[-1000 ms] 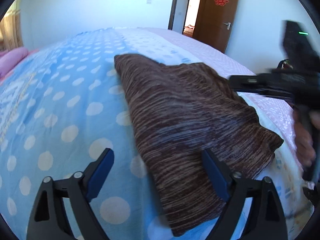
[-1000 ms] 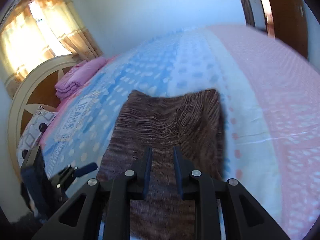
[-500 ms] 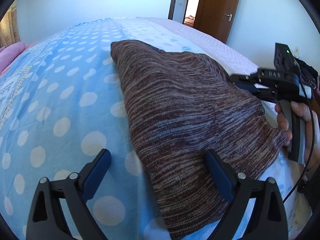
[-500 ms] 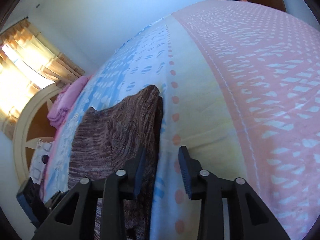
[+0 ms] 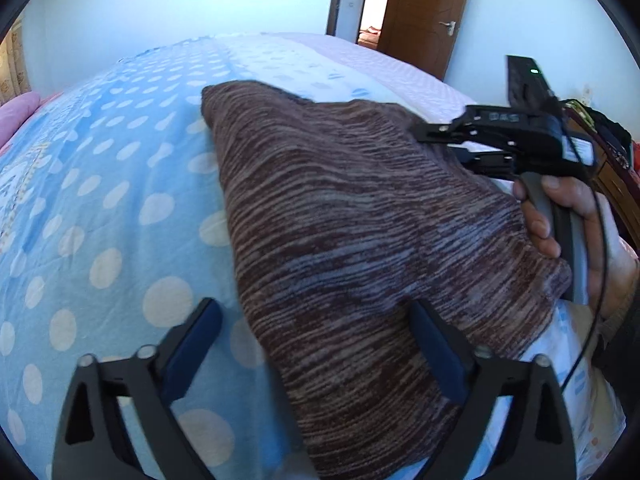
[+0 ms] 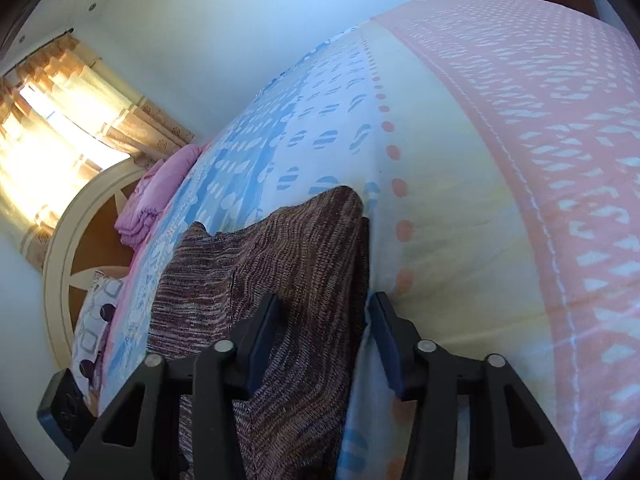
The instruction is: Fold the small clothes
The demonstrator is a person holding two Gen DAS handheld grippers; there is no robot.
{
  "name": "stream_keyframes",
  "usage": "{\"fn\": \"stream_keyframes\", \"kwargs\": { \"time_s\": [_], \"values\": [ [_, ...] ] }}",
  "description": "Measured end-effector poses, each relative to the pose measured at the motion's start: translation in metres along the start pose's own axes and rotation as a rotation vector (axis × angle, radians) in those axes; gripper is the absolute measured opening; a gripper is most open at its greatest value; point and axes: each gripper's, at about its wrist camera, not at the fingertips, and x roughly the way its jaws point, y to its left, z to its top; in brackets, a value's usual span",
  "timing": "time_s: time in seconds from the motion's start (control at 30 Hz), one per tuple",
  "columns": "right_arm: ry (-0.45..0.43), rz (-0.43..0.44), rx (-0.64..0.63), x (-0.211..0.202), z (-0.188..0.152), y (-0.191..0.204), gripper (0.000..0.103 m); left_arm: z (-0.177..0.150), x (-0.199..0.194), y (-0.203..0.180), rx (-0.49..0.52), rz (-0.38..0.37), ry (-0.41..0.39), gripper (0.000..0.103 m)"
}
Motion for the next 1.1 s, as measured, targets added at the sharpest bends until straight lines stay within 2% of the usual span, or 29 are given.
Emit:
{"fn": "stream_keyframes", "kwargs": {
  "time_s": [0.07,0.13,0.2,0.27,0.4,0.7,1.1],
  "values": [
    [0.003,-0.014,-0.014,0.002,0.0,0.003,0.041,-0.001,-0.003,-0.003,0.021,-0.024,-0.014,0.075],
    [0.005,-0.019,-0.021,0.001,0.0,0.005,0.032,-0.002,-0.006,-0.006,0.032,-0.02,-0.022,0.066],
    [-0.003,-0.026,-0.034,-0.003,-0.001,0.008,0.023,-0.004,-0.009,-0.007,0.035,-0.03,-0.033,0.04],
    [-0.015,-0.039,-0.055,-0.006,-0.002,0.013,0.017,-0.005,-0.012,-0.01,0.043,-0.007,-0.037,0.033],
    [-0.04,-0.059,-0.087,-0.014,-0.007,0.028,0.016,-0.008,-0.02,-0.014,0.051,0.012,-0.043,0.02],
    [-0.072,-0.014,-0.125,-0.039,-0.013,0.063,0.015,-0.011,-0.048,-0.015,0.035,0.026,-0.043,0.017],
    [-0.049,0.076,-0.197,-0.034,-0.05,0.134,0.013,-0.05,-0.11,0.01,-0.002,0.084,-0.053,0.017]
  ]
}}
